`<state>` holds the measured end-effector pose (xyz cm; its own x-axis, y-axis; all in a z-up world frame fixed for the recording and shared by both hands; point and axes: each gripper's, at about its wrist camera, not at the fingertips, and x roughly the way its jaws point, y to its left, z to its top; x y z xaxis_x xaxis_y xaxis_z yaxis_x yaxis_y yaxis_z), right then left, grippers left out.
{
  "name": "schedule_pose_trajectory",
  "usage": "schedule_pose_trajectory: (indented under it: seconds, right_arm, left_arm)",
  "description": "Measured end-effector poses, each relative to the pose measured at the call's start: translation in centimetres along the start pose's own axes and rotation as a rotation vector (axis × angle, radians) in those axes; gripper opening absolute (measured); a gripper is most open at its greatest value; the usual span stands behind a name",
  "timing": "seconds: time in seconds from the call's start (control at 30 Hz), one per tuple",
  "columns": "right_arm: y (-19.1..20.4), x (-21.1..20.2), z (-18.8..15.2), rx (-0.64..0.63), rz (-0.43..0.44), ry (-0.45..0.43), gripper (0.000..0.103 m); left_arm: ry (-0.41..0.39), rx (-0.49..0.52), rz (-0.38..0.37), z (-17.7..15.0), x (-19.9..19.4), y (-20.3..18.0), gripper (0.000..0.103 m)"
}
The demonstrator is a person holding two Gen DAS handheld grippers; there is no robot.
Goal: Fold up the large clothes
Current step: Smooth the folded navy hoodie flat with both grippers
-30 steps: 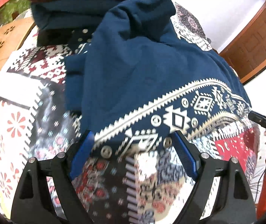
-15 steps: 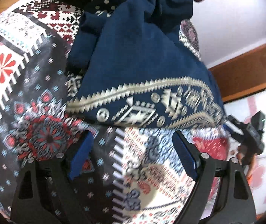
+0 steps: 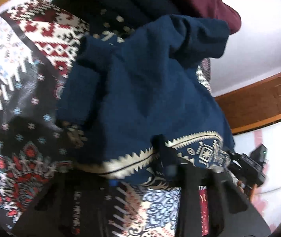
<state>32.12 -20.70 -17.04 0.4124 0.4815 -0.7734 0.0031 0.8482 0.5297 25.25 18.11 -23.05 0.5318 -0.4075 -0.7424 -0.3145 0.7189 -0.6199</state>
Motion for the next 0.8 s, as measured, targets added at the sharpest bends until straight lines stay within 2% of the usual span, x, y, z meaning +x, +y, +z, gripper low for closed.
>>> schedule_pose_trajectory:
  seconds: [0.1,0.2,0.27,0.4,0.5,0.57,0.6,0.63,0.8]
  right_arm:
    - [1.1,-2.9,-1.2,-0.059,0.002,-0.071,0.009]
    - [2.0,-5.8,-2.6,-0.112,-0.011,-0.139,0.006]
    - [2.1,-7.3,-3.2,-0.128,-0.004,-0.164,0.005]
    - [2.0,-8.5,-4.4,-0.154,-0.02,-0.134,0.005]
    - [1.3,-7.5,-4.7,-0.127,-0.03,-0.064,0.007]
    - [0.4,-6.2,-4.4,-0.07,-0.03,-0.001,0.023]
    - [-0.1,-5.7,-4.3,-0.035,-0.025,0.027,0.043]
    - [-0.6,-5.1,-4.1,0.001,-0.01,0.043,0.054]
    - [-0.6,-3.5,-2.6,0.031,0.024,0.038,0.055]
  left_arm:
    - [-0.034,0.02,0.01,-0.5,-1.6,-0.2,0.011]
    - [-0.08,0.095,0.04,-1.3,-4.0,-1.8,0.005]
    - [-0.106,0.137,0.033,-2.1,-5.6,-2.8,0.003]
    - [-0.139,0.164,-0.001,-3.4,-8.6,-3.5,0.002]
    - [-0.163,0.154,-0.011,-4.1,-10.6,-3.1,0.002]
    - [-0.16,0.144,-0.003,-4.4,-12.0,-1.6,0.002]
    - [-0.153,0.135,0.006,-4.6,-12.1,-1.1,0.002]
    - [-0.147,0.125,0.01,-4.8,-11.6,-1.1,0.002]
    - [-0.097,0.104,0.038,-5.1,-8.9,-0.5,0.003]
